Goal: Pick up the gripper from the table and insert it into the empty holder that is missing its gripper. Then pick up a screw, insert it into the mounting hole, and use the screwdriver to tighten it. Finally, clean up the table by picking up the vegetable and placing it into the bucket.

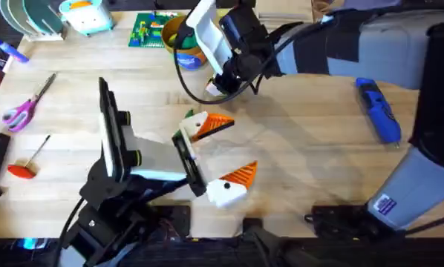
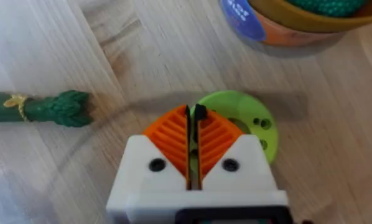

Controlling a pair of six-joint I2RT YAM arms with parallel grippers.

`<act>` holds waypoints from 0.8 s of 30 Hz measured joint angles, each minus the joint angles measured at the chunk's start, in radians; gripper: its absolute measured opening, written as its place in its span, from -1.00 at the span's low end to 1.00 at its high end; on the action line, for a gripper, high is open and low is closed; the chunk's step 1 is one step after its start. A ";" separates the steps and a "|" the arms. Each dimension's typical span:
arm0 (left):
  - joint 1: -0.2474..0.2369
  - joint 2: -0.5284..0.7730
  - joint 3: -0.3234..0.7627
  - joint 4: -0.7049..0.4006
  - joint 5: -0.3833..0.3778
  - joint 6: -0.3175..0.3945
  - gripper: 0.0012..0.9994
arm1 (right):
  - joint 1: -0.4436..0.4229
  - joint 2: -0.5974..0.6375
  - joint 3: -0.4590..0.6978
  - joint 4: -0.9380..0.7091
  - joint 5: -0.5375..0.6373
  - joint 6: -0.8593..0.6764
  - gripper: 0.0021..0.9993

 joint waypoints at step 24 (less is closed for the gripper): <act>0.000 0.000 0.000 0.000 0.000 0.000 0.99 | 0.000 -0.005 0.000 -0.019 0.024 0.016 -0.33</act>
